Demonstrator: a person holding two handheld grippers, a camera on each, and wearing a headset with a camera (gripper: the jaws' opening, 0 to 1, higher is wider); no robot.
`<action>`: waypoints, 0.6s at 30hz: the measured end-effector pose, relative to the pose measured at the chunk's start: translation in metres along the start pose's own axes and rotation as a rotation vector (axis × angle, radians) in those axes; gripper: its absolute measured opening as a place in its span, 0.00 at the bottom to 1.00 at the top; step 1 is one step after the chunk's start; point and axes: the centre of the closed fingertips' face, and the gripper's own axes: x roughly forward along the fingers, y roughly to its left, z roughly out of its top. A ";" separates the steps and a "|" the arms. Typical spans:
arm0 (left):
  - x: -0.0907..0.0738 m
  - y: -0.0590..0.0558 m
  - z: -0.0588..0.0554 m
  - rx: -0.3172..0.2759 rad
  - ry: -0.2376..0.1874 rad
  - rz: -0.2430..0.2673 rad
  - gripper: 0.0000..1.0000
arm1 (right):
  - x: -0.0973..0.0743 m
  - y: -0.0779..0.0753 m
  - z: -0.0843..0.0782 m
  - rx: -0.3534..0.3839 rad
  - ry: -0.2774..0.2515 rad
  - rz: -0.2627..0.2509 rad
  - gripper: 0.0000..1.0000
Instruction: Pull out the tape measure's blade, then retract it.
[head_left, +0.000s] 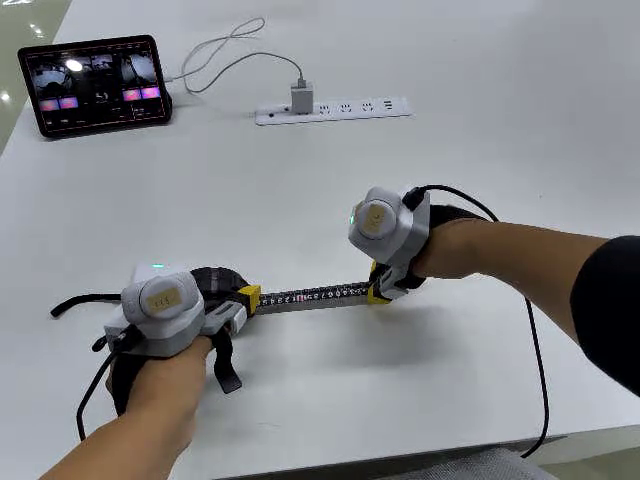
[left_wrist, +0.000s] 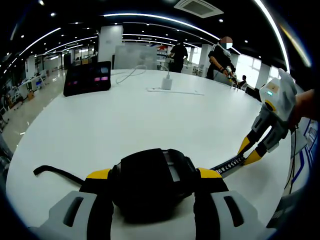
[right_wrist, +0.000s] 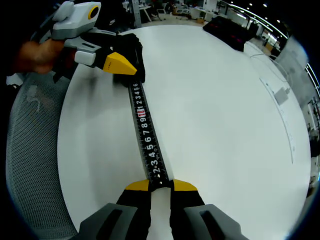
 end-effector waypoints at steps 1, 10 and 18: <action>0.000 0.000 0.000 0.000 0.000 0.000 0.61 | 0.000 0.000 0.000 -0.006 0.002 -0.002 0.10; 0.000 0.000 0.000 0.000 0.000 -0.001 0.61 | 0.002 0.001 0.003 0.003 -0.002 -0.003 0.10; 0.000 0.000 0.000 0.001 -0.002 -0.001 0.61 | 0.003 0.001 0.007 0.003 -0.002 -0.001 0.09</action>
